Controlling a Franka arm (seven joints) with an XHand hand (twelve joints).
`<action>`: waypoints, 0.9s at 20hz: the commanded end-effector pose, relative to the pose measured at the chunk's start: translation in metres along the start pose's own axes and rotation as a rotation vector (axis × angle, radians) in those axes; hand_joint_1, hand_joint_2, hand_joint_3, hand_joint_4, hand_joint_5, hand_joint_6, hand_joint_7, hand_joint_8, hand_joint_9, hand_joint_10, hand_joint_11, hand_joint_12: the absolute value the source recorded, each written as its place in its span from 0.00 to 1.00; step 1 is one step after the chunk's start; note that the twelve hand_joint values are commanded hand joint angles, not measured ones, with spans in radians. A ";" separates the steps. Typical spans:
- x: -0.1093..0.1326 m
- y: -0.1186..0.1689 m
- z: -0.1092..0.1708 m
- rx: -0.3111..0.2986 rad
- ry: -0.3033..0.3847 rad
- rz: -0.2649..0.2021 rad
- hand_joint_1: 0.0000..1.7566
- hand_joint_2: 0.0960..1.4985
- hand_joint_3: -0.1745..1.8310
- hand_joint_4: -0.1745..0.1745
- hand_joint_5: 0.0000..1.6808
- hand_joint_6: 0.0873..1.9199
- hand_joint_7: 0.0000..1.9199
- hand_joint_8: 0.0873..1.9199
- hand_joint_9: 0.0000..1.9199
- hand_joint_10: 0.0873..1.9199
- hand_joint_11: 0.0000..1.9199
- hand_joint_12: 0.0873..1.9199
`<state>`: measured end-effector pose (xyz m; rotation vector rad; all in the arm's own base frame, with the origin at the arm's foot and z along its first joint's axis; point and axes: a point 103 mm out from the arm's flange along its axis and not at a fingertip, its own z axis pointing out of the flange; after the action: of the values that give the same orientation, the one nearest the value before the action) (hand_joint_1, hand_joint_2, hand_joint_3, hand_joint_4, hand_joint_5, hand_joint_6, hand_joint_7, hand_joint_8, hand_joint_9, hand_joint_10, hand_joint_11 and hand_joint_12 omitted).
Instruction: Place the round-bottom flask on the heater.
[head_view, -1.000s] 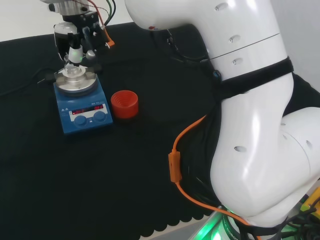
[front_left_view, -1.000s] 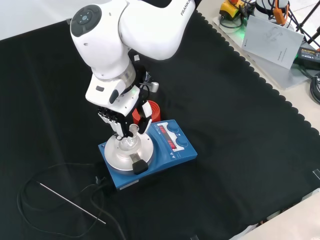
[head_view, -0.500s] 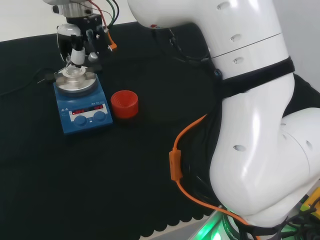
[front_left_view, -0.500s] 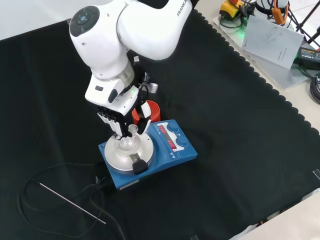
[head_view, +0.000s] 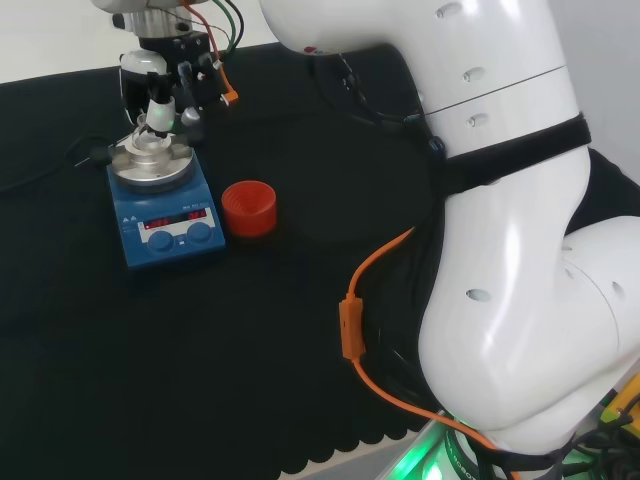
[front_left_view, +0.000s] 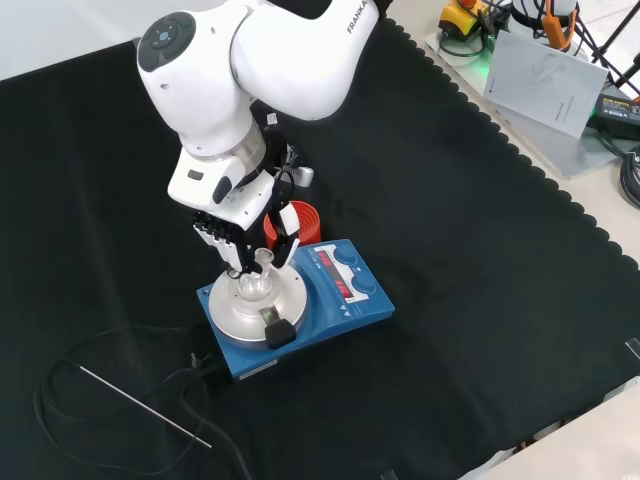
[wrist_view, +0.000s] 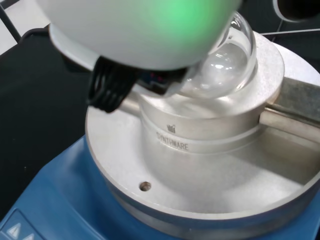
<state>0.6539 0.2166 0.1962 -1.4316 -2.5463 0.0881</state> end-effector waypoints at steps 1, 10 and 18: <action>-0.002 -0.001 0.003 0.000 -0.001 0.003 0.76 0.18 0.64 0.00 0.82 0.27 0.80 0.27 0.90 0.15 0.84 0.43; -0.007 0.000 0.009 0.003 0.001 0.007 0.76 0.18 0.64 0.00 0.82 0.27 0.80 0.27 0.90 0.15 0.84 0.43; -0.015 0.003 0.018 0.009 0.005 0.001 0.76 0.18 0.64 0.00 0.82 0.27 0.80 0.27 0.90 0.15 0.84 0.43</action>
<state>0.6578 0.2103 0.1831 -1.4358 -2.5408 0.0973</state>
